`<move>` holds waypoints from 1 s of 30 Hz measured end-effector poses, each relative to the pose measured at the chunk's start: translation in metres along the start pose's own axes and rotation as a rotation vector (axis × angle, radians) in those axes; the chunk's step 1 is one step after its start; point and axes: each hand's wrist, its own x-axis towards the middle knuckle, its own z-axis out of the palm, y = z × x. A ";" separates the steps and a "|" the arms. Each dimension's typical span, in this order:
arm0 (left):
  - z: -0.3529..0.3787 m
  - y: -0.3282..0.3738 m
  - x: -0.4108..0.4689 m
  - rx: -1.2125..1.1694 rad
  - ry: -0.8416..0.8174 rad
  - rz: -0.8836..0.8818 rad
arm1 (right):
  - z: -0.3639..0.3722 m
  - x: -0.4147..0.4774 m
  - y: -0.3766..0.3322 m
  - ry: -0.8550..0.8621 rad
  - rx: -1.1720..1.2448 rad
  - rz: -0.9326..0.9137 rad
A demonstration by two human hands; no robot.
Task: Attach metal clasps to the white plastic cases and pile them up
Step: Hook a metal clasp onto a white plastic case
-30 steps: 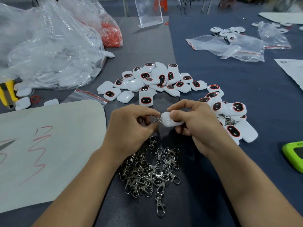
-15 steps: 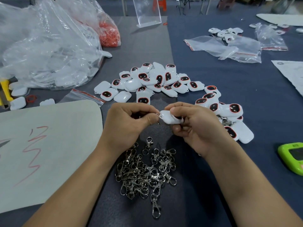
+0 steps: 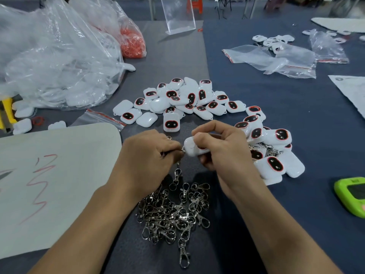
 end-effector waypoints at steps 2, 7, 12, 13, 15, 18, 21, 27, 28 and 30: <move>0.000 0.001 -0.004 -0.132 0.066 -0.095 | 0.002 0.000 -0.001 0.002 0.105 0.072; 0.010 0.012 0.007 -0.768 0.007 -0.423 | 0.000 0.003 -0.003 -0.009 0.330 0.193; 0.010 0.013 0.006 -0.884 -0.066 -0.475 | -0.002 0.002 -0.002 -0.029 0.371 0.191; 0.009 0.012 0.006 -0.853 -0.069 -0.475 | -0.002 0.002 -0.002 -0.021 0.366 0.179; 0.007 0.009 0.005 -0.698 -0.091 -0.421 | -0.002 0.001 0.000 0.019 0.280 0.104; 0.006 0.004 0.000 -0.374 -0.134 -0.251 | 0.001 -0.002 0.006 0.082 -0.030 -0.119; 0.003 0.001 -0.001 0.038 -0.109 -0.002 | 0.006 -0.005 0.011 0.092 -0.184 -0.241; 0.011 0.010 -0.002 -0.061 0.001 -0.141 | -0.001 0.000 0.000 0.114 0.073 -0.006; 0.014 0.011 -0.001 -0.216 -0.022 -0.257 | -0.002 0.002 -0.001 0.110 0.100 0.038; 0.018 0.012 0.004 -0.566 -0.067 -0.447 | -0.004 0.004 -0.002 0.083 0.184 0.115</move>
